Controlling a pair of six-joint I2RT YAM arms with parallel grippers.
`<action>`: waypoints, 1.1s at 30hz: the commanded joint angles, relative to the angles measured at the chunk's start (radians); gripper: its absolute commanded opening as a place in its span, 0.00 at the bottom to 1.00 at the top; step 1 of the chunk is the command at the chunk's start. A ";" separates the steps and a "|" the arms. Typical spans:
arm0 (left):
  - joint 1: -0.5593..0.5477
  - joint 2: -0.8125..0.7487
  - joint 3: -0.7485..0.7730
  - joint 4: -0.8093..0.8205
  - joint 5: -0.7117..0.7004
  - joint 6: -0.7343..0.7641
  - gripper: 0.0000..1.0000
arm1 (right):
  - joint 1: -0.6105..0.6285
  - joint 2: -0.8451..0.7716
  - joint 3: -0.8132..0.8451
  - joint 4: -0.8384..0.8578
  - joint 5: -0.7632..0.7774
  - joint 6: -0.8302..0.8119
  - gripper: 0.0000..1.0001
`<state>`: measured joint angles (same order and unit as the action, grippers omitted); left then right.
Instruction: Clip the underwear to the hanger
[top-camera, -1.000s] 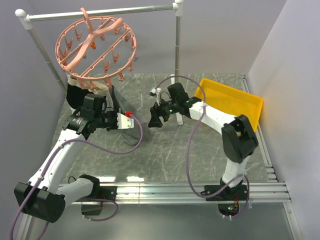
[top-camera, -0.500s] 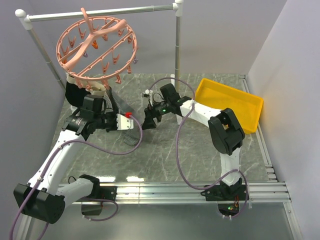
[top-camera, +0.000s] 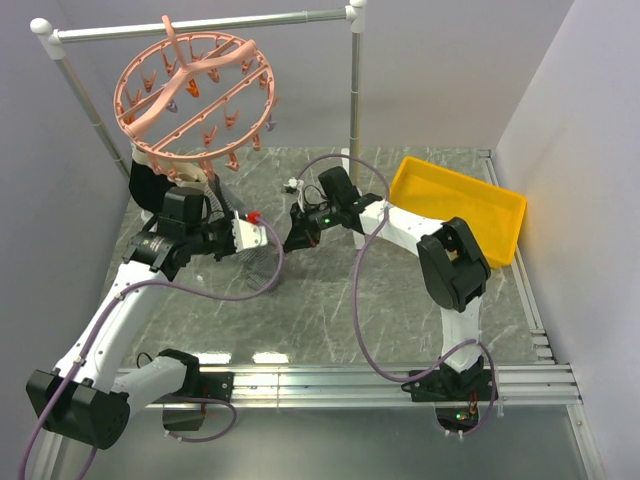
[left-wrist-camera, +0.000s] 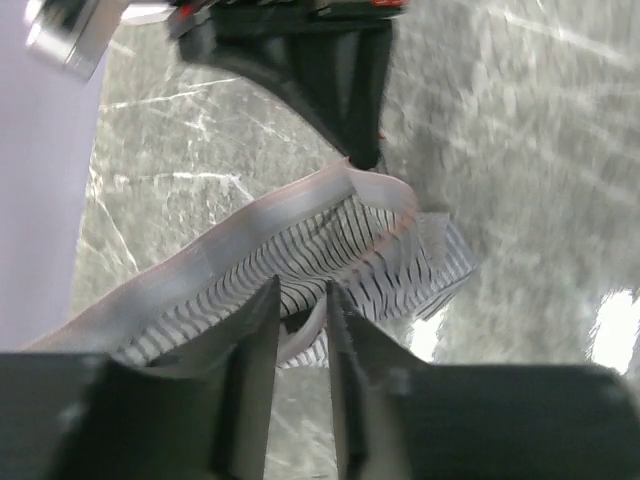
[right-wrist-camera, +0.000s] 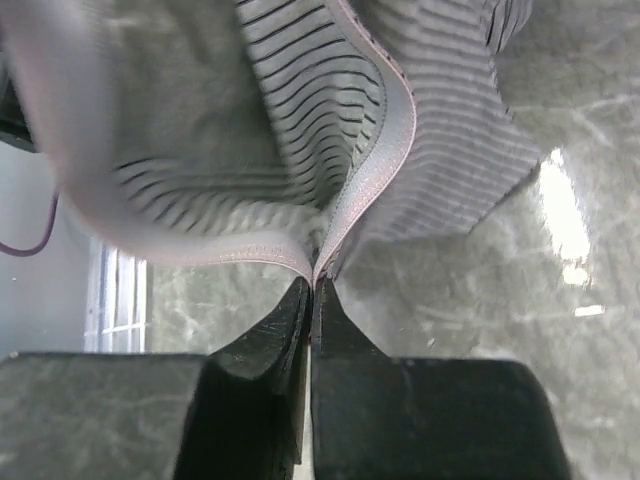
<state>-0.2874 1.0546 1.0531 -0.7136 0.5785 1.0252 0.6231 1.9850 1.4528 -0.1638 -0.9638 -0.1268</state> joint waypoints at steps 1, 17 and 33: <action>0.022 -0.054 0.004 0.104 0.026 -0.239 0.32 | -0.020 -0.126 -0.006 -0.049 0.025 -0.024 0.00; 0.083 -0.423 -0.255 0.069 0.119 -0.444 0.30 | -0.108 -0.354 0.012 -0.318 0.122 -0.028 0.00; -0.107 -0.024 -0.334 0.862 -0.087 -0.685 0.13 | -0.057 -0.416 -0.042 -0.345 0.128 0.007 0.00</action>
<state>-0.3210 0.9588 0.6758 -0.1261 0.6033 0.4110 0.5327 1.5925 1.4021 -0.5064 -0.8276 -0.1345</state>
